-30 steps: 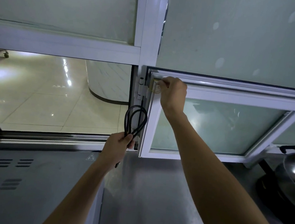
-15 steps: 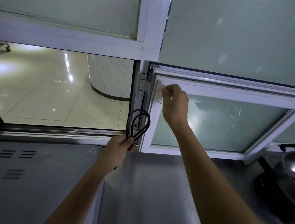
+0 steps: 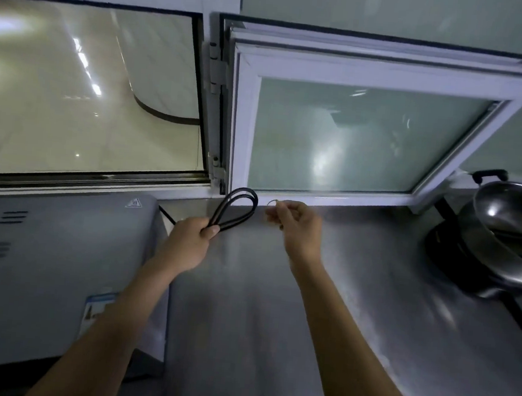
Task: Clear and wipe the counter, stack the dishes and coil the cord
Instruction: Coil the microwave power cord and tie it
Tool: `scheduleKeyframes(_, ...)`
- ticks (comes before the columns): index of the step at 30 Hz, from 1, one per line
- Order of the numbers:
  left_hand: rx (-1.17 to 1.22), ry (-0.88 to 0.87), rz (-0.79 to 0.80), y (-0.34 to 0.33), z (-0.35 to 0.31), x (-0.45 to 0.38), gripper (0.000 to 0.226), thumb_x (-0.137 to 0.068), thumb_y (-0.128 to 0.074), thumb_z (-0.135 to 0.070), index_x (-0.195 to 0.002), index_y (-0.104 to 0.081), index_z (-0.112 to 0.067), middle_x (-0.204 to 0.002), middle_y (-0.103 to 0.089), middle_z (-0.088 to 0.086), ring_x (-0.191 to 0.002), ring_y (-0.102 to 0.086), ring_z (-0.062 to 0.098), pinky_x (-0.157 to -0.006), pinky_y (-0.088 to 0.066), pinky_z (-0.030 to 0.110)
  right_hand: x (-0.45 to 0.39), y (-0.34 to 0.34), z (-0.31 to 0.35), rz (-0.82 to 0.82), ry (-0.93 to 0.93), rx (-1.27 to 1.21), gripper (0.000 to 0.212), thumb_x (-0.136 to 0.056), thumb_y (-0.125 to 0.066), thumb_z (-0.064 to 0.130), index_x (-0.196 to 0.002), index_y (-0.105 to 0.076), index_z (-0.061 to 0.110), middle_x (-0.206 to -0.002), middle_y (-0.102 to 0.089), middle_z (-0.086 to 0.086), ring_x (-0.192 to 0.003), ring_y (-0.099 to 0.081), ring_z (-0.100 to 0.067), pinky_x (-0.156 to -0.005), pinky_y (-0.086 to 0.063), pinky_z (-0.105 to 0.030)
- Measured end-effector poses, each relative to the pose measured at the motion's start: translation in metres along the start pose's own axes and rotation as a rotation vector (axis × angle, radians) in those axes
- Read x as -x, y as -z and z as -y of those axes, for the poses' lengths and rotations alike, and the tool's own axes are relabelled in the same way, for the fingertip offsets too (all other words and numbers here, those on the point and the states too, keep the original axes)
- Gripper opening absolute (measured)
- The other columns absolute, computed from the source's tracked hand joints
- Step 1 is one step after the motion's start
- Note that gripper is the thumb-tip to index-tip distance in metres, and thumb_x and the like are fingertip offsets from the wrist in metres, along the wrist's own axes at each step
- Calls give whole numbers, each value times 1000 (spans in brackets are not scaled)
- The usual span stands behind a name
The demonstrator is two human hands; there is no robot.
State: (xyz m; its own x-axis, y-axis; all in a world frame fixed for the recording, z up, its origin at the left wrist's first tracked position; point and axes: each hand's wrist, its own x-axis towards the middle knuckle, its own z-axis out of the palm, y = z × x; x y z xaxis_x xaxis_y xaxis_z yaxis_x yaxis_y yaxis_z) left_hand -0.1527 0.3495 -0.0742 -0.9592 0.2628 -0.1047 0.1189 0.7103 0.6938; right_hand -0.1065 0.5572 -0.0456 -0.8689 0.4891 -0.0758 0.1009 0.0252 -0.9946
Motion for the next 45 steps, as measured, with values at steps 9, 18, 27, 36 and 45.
scheduleKeyframes(9, -81, 30, 5, -7, -1, 2, 35, -103, -50, -27, -72, -60, -12, -64, -56, -6, -60, -50, 14, -57, -36, 30, 15, 12, -17, 85, -210, -270, 20, -99, -55, 16, -103, -68, 2, -92, -77, -9, -84, -73, -21, -72, -44, -28)
scheduleKeyframes(18, -58, 15, 4, -10, 2, 0, 33, -103, -50, -26, -79, -66, -10, -75, -65, -3, -70, -58, 17, -63, -37, 31, 20, 14, -20, 97, -228, -342, 19, -102, -51, 19, -90, -64, 10, -82, -73, -10, -82, -70, -23, -75, -44, -31)
scheduleKeyframes(27, -40, 11, -11, -11, 2, 2, 33, -103, -50, -25, -87, -69, -4, -84, -69, -1, -81, -63, 22, -73, -46, 35, 26, 18, -17, 117, -305, -459, 9, -100, -55, 16, -98, -61, 9, -80, -67, -5, -77, -65, -18, -72, -45, -29)
scheduleKeyframes(36, -48, -1, -14, -11, 7, 2, 33, -103, -50, -28, -88, -70, -7, -87, -72, 2, -84, -66, 24, -80, -52, 41, 36, 21, -3, 238, -365, -667, 28, -105, -38, 19, -97, -63, 9, -118, -71, -15, -111, -68, -27, -81, -46, -31)
scheduleKeyframes(45, -55, 2, -17, -11, 4, 3, 33, -103, -49, -27, -87, -69, -5, -86, -71, 1, -83, -65, 23, -77, -50, 39, 38, 21, -12, 236, -270, -691, 28, -99, -42, -2, -120, -59, 5, -119, -66, -4, -116, -66, -31, -83, -48, -33)
